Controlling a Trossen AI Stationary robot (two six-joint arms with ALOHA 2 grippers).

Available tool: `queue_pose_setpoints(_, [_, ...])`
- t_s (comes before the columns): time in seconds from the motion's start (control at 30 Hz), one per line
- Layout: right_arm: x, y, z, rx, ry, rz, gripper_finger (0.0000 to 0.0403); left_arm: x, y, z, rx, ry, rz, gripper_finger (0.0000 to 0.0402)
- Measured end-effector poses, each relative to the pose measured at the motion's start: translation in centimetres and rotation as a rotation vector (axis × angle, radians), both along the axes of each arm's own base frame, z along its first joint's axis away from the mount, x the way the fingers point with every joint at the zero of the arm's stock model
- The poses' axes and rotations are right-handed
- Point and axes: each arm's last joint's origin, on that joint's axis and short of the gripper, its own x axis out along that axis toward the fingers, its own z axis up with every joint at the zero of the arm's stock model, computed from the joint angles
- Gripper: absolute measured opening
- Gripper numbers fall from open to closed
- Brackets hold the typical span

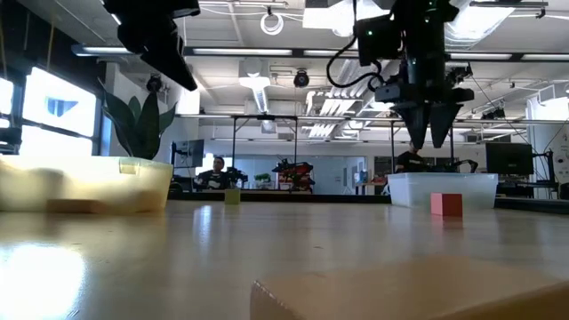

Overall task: Sort & place blocks by color
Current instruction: Put the orange block into the yellow bin

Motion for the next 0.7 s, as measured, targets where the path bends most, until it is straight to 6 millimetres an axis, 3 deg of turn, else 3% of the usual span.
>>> queue_pose_setpoints(0.43, [-0.5,2.7,-4.8,0.136,-0.040,-0.060,0.0215,-0.3,2.2,0.0,-0.021,-0.016,0.092,0.0195])
queue_pose_setpoints(0.7, [-0.6,3.3,-6.4,0.148,-0.079,-0.108,0.0215,-0.4,3.1,0.1,-0.001,-0.012,0.103,0.0195])
